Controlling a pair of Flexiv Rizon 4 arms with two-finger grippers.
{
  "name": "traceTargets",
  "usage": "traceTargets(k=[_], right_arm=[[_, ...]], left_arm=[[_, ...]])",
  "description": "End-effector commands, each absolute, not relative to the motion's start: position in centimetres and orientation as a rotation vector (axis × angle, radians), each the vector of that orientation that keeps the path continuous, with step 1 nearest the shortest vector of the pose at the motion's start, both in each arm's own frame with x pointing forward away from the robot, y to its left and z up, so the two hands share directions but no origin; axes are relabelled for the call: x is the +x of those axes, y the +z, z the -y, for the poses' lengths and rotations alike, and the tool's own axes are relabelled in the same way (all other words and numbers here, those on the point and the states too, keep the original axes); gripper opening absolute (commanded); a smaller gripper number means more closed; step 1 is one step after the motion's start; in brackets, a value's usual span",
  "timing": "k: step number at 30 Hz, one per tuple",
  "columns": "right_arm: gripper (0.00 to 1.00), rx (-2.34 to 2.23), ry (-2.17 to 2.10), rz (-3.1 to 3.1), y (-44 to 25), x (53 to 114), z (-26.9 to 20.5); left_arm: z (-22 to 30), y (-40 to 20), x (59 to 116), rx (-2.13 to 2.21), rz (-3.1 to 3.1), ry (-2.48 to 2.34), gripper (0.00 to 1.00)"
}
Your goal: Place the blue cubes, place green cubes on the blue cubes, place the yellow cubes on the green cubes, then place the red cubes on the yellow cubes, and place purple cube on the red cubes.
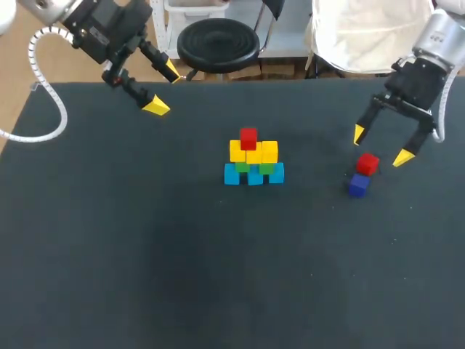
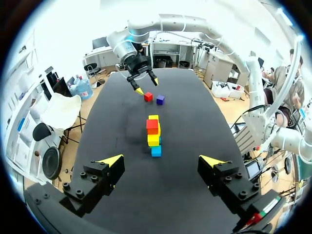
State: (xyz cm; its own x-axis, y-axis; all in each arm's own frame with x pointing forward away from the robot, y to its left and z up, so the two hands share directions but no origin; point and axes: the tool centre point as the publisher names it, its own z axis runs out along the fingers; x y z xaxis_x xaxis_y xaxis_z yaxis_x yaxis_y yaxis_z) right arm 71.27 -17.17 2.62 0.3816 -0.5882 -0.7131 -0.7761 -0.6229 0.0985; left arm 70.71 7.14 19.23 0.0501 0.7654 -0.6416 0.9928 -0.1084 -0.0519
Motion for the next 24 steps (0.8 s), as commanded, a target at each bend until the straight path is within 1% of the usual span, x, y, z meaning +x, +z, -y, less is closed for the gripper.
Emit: traceTargets(k=[1,13,24], right_arm=[[1.0,-2.291,0.887,-1.278,2.5,68.6,17.2],[1.0,-2.087,0.682,-1.464,0.8,69.2,17.3],[1.0,-2.074,0.601,-1.444,1.4,70.4,16.8]], left_arm=[[-7.2,19.2,70.6,1.927,-1.758,-0.751,1.0],[-7.2,19.2,70.6,1.927,-1.758,-0.751,1.0],[-7.2,19.2,70.6,1.927,-1.758,-0.751,1.0]])
